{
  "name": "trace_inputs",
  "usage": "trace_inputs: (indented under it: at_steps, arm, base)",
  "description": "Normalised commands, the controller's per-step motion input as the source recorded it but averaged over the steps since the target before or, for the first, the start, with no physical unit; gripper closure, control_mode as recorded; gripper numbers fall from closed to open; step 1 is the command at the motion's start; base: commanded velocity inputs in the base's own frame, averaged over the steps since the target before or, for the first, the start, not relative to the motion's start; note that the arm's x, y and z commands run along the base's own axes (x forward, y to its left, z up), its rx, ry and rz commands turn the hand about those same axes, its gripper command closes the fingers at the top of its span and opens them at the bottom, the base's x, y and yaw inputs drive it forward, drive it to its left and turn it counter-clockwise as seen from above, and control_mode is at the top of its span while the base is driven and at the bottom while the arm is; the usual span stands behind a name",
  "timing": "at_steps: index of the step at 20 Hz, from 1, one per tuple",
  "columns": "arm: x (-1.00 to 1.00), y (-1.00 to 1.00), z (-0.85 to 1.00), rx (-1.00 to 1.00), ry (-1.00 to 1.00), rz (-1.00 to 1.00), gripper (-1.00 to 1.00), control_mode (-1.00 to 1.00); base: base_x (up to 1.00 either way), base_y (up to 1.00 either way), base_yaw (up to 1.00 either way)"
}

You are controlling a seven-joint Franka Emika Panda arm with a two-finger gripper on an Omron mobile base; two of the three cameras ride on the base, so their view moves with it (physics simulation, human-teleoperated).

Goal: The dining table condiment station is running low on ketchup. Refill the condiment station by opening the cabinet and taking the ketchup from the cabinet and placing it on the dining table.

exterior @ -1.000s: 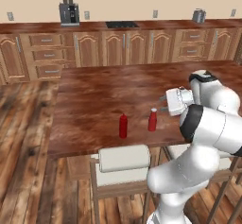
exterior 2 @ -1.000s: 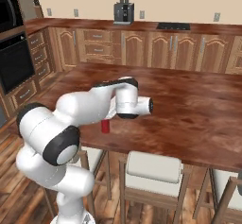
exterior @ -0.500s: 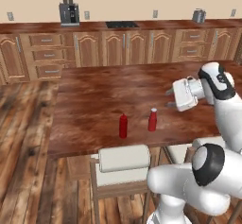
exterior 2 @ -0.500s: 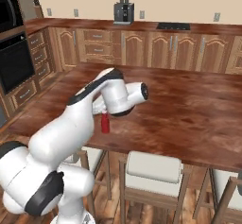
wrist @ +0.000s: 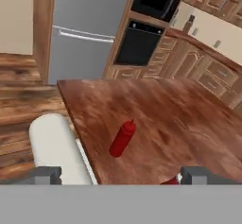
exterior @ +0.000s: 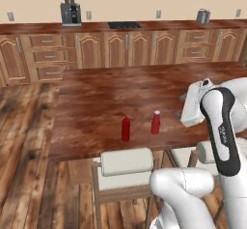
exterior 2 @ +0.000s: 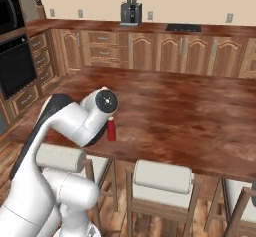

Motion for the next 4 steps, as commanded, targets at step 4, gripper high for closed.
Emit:
trace_inputs:
  at_steps: [4]
  arm:
    - [-1.00, 0.24, 0.18, -0.30, -0.27, -0.34, -1.00, -1.00]
  base:
    - [0.00, 0.00, 0.00]
